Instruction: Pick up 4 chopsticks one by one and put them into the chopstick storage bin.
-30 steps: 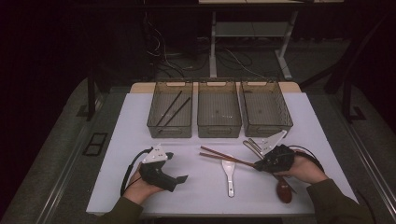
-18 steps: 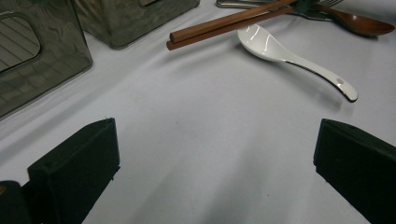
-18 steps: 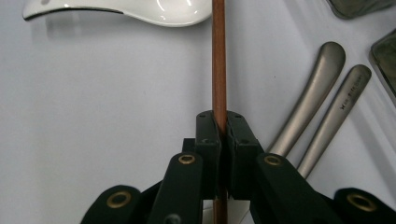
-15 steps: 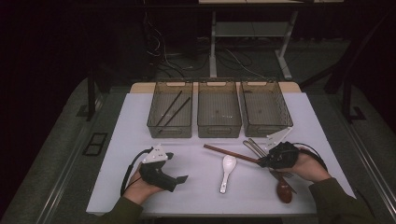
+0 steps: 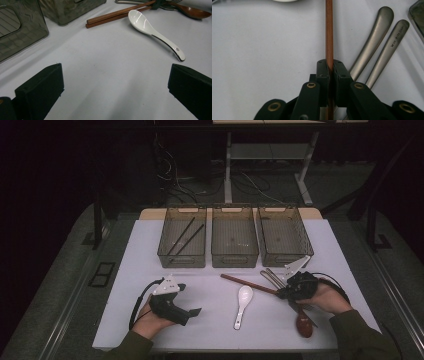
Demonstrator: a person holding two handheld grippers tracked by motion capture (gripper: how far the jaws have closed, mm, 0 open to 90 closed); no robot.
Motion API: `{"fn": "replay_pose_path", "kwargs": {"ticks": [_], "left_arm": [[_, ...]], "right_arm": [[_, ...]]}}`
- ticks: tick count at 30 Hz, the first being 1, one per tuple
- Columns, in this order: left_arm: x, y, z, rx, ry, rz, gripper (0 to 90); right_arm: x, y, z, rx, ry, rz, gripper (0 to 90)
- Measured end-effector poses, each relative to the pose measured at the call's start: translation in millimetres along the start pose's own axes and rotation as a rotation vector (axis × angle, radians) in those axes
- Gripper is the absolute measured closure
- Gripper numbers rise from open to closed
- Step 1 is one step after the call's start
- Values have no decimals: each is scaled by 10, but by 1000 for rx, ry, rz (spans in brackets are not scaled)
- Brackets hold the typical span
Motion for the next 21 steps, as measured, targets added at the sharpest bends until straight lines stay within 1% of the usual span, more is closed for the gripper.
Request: {"fn": "replay_pose_path", "kwargs": {"ticks": [1,3,4,5,6,7,8,11,13,15,16,17,18,19,20,21], "left_arm": [[0,0,0,0,1,-1,0],[0,0,-1,-1,0,0,0],[0,0,-1,-1,0,0,0],[0,0,-1,-1,-1,-1,0],[1,1,-2,-1,1,-2,0],[1,1,-2,-1,1,-2,0],[3,1,-3,-2,2,-2,0],[5,2,-4,-4,3,-4,0],[4,4,-5,-4,3,-4,0],[4,4,-5,-4,2,-4,0],[5,5,-5,-4,2,-4,0],[6,7,-5,-5,3,-5,0],[8,8,-5,-5,4,-5,0],[8,8,-5,-5,4,-5,0],[10,10,-4,-4,3,-5,0],[13,12,-4,-6,3,-6,0]], "right_arm": [[2,1,2,2,0,-5,809],[-6,-5,10,12,7,9,735],[-2,-12,16,20,3,6,699],[-5,-25,24,27,10,1,668],[-4,-34,27,32,16,0,644],[-4,-34,27,32,16,0,644],[-6,-51,29,43,27,2,592],[-4,-70,41,61,37,6,532],[-7,-85,71,82,46,10,491],[-5,-92,84,87,50,10,474],[1,-100,112,104,59,7,464],[8,-106,156,126,75,20,460],[13,-106,170,128,85,19,457],[44,-103,185,120,72,10,455],[44,-103,185,120,72,10,455],[71,-99,235,127,74,3,455]]}}
Point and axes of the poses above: each handheld gripper's, and its own axes: y roughly forward along the jaws, z roughly out of its top, x roughly to its right, the point moved 8 cm from there along y, roughly forward along the jaws, and after that the axes turned 6 degrees about z, right-handed, at the moved point
